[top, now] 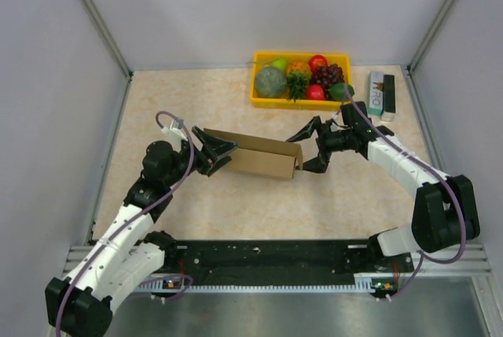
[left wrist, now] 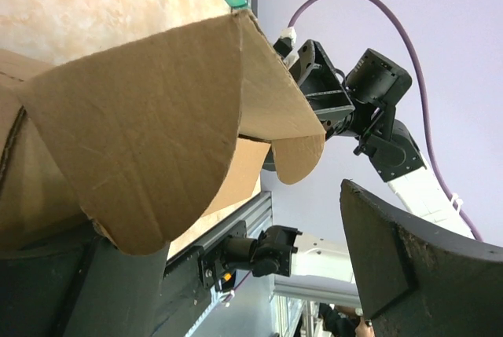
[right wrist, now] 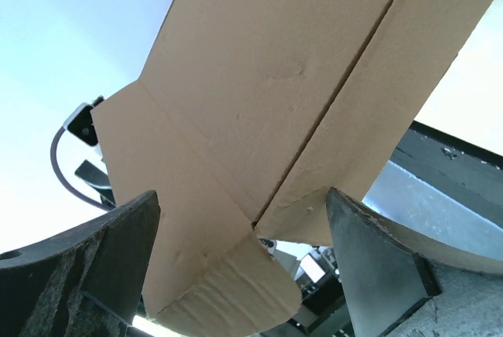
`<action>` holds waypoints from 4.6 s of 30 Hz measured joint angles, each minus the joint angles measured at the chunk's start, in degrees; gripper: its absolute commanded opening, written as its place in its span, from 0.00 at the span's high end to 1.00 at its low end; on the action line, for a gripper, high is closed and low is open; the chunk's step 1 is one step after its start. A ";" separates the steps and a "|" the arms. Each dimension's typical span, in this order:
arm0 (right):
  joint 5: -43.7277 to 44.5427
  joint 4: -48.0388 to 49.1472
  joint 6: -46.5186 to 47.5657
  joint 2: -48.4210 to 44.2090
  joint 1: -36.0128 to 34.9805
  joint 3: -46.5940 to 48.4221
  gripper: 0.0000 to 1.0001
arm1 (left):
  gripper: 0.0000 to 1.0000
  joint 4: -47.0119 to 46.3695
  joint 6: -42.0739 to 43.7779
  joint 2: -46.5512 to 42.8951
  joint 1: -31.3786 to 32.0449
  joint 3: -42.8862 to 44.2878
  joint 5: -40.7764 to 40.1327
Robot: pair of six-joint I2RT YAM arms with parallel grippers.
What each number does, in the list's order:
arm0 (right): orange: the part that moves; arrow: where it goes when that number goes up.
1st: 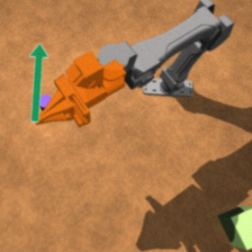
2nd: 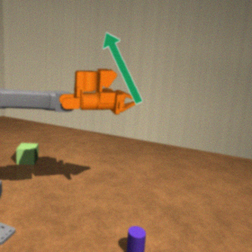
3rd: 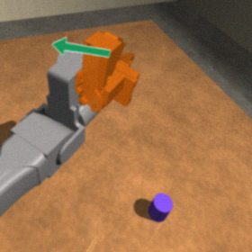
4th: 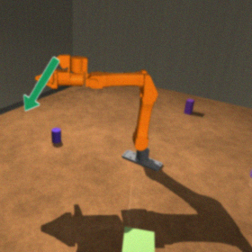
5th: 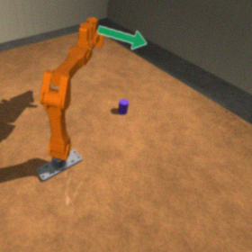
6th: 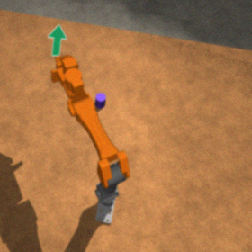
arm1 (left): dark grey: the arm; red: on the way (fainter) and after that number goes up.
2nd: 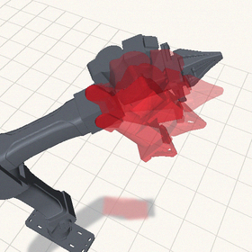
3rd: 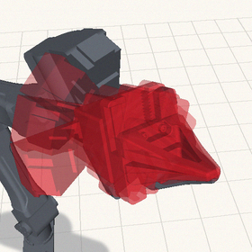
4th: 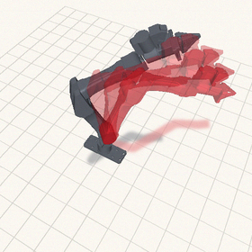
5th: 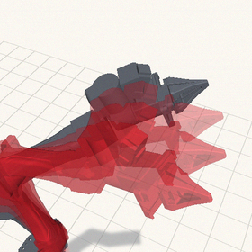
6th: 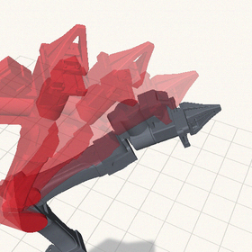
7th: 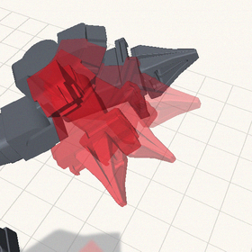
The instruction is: Fold the paper box
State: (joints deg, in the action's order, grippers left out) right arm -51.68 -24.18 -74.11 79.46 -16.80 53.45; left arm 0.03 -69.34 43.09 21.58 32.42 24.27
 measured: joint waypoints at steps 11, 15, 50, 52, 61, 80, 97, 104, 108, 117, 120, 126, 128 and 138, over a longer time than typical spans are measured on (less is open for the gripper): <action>-0.92 -3.56 0.52 10.97 0.70 9.05 0.12 | 0.07 0.07 -2.12 3.58 -1.75 2.16 -3.10; -0.61 -5.55 2.54 13.31 0.94 12.55 0.10 | 0.05 0.87 -0.76 5.14 -2.23 4.76 -3.15; 2.36 -7.34 13.62 15.80 1.42 19.87 0.07 | 0.02 19.96 17.00 -5.95 -7.43 7.23 -2.47; 3.26 -7.56 14.71 15.80 1.44 20.04 0.07 | 0.02 23.39 19.30 -7.34 -7.45 8.94 -3.23; 10.82 -12.46 30.51 13.00 3.87 24.81 0.09 | 0.09 40.81 35.30 -14.84 -7.52 22.03 -11.76; 39.87 -35.50 68.32 4.13 -19.23 44.98 0.54 | 0.47 51.60 59.98 17.07 -7.58 42.23 -12.17; 45.48 -40.61 68.43 10.29 -21.40 45.99 0.66 | 0.41 51.45 62.45 18.99 -7.58 41.40 -15.23; 44.41 -40.63 65.96 10.84 -21.40 46.01 0.67 | 0.54 51.39 62.27 19.04 -7.58 38.82 -14.84; 44.26 -40.59 64.13 10.84 -21.40 46.01 0.69 | 0.56 50.90 62.07 19.08 -7.58 38.05 -14.03; 44.44 -40.57 61.86 10.84 -21.94 46.01 0.76 | 0.63 50.05 62.10 19.34 -7.58 37.97 -14.12; 44.52 -40.59 61.20 10.84 -22.10 46.01 0.78 | 0.66 50.01 62.23 19.58 -7.58 37.94 -14.64; 45.13 -40.57 60.11 10.99 -22.49 46.01 0.82 | 0.74 49.75 62.42 20.20 -7.58 37.83 -14.97; 45.31 -40.57 59.84 11.21 -22.77 46.01 0.85 | 0.75 49.70 62.47 20.20 -7.58 37.75 -14.95; 46.01 -40.59 57.46 12.22 -23.98 46.01 0.98 | 0.85 49.29 62.66 20.17 -7.58 36.92 -14.95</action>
State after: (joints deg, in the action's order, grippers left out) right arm -5.67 -64.77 -16.64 91.68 -40.77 99.46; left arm 49.32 -6.68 63.26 14.00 69.34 9.32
